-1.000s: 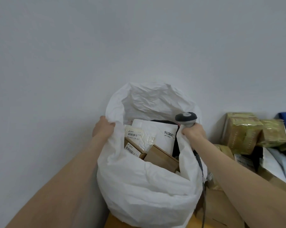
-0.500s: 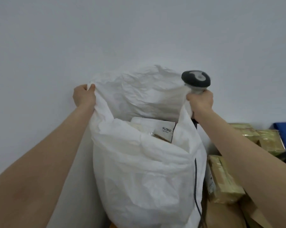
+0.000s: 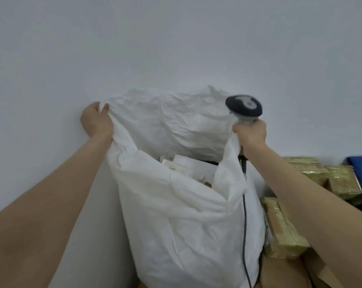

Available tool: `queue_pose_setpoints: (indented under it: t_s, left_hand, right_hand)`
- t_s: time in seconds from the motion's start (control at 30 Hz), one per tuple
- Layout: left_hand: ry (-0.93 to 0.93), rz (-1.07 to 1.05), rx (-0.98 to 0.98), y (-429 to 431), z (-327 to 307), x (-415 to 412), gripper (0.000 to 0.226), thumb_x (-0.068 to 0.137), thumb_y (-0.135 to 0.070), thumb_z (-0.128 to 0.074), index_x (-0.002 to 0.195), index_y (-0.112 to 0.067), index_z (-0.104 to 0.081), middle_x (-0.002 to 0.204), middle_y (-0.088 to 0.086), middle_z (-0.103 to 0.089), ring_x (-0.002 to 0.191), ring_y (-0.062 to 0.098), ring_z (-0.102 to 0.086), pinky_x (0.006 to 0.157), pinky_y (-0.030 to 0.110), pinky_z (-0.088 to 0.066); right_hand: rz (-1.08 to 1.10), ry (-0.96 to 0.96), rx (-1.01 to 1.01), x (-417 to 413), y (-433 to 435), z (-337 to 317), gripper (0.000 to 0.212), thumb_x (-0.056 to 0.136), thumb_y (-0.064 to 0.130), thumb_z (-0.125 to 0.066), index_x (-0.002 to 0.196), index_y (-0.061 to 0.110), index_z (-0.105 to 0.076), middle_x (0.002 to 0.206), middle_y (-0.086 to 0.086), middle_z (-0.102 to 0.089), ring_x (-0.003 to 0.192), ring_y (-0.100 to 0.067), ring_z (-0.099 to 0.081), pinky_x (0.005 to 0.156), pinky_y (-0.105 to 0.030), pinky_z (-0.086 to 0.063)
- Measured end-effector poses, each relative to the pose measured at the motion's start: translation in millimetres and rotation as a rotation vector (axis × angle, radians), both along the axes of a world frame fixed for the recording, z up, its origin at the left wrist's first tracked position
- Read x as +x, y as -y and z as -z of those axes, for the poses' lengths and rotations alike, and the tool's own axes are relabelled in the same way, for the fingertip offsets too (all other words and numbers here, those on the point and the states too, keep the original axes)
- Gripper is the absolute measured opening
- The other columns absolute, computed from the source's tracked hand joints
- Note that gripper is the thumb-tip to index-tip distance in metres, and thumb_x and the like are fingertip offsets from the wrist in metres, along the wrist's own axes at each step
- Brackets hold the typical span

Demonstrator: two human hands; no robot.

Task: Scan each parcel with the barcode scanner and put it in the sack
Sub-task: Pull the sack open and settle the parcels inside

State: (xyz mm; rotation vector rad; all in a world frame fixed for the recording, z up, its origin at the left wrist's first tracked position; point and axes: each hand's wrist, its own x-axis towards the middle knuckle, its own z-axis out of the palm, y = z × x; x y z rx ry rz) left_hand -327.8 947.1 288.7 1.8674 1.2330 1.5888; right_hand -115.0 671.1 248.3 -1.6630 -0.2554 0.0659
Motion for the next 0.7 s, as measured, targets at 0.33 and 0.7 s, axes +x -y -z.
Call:
queue_pose_setpoints:
  t_s: [0.33,0.7]
  left_hand:
    - [-0.492,-0.081,0.019,8.6,61.4,-15.1,0.03,0.098,-0.024,-0.052,0.119,-0.004,-0.059,0.114,0.025,-0.06,0.102,0.042,-0.058,0.082,0.045,-0.044]
    - [-0.991,-0.082,-0.227,40.8,132.0,-19.8,0.078,0.093,-0.015,-0.056,0.153,-0.008,-0.007,0.141,0.023,-0.03,0.119,0.039,-0.047,0.098,0.045,-0.042]
  right_hand:
    - [0.0,0.031,-0.273,3.4,-1.2,50.4,0.012,0.082,0.006,-0.056,0.092,0.013,-0.053,0.071,0.0,-0.051,0.074,-0.029,-0.055,0.068,-0.032,-0.043]
    - [-0.091,-0.014,-0.678,19.9,46.5,105.1,0.016,0.086,0.016,-0.062,0.1,0.01,-0.059,0.082,-0.006,-0.06,0.074,-0.025,-0.059,0.064,-0.033,-0.048]
